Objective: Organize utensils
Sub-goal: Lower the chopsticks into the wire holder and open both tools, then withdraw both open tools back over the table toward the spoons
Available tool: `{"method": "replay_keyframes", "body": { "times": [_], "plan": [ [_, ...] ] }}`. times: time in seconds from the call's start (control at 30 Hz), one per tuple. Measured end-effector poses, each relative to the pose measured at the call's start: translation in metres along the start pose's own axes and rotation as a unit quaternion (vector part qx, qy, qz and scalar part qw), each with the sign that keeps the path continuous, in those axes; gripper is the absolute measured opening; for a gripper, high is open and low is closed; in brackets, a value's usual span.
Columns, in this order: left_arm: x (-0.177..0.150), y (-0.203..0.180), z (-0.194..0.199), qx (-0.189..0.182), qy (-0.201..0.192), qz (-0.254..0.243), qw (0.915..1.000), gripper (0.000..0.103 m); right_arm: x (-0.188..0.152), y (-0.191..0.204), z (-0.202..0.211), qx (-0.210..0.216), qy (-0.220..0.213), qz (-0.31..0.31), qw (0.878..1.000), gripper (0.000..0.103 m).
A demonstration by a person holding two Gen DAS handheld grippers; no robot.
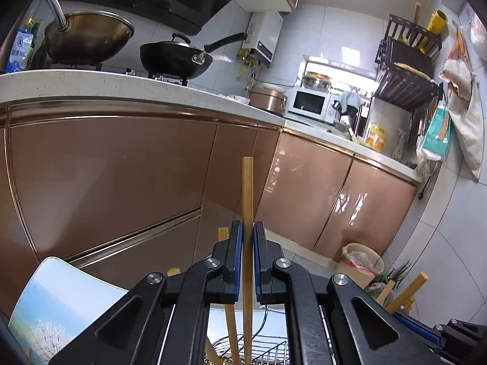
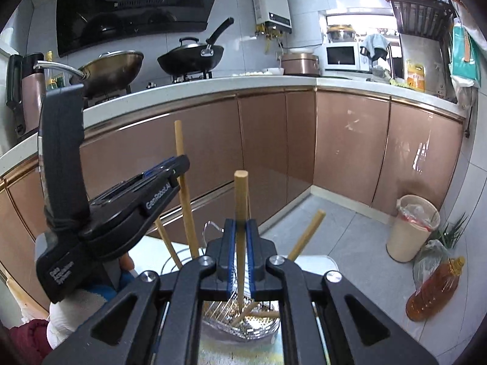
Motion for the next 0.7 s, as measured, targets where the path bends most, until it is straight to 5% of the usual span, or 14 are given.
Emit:
{"method": "replay_keyframes", "body": {
  "times": [0.37, 0.53, 0.7],
  "plan": [
    [0.005, 0.01, 0.025, 0.009, 0.007, -0.011, 0.9999, 0.029, 0.001, -0.007, 0.021, -0.002, 0.004, -0.032, 0.999, 0.008],
    [0.02, 0.02, 0.061, 0.019, 0.002, -0.007, 0.9998, 0.043, 0.008, -0.004, 0.044, -0.004, -0.007, -0.039, 0.999, 0.01],
    [0.032, 0.037, 0.102, 0.034, 0.008, -0.009, 0.9993, 0.047, 0.015, 0.008, 0.082, -0.001, -0.025, -0.038, 0.999, 0.018]
  ]
}}
Point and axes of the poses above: each gripper's, at about its wrist camera, not at the fingertips, and z roughly against the way its jaws point, y to its left, x to its top, the point moved 4 cm from there along -z, roughly the way its jaws point, and after that the axes turned 5 degrees about -z, right-handed, at the moved point
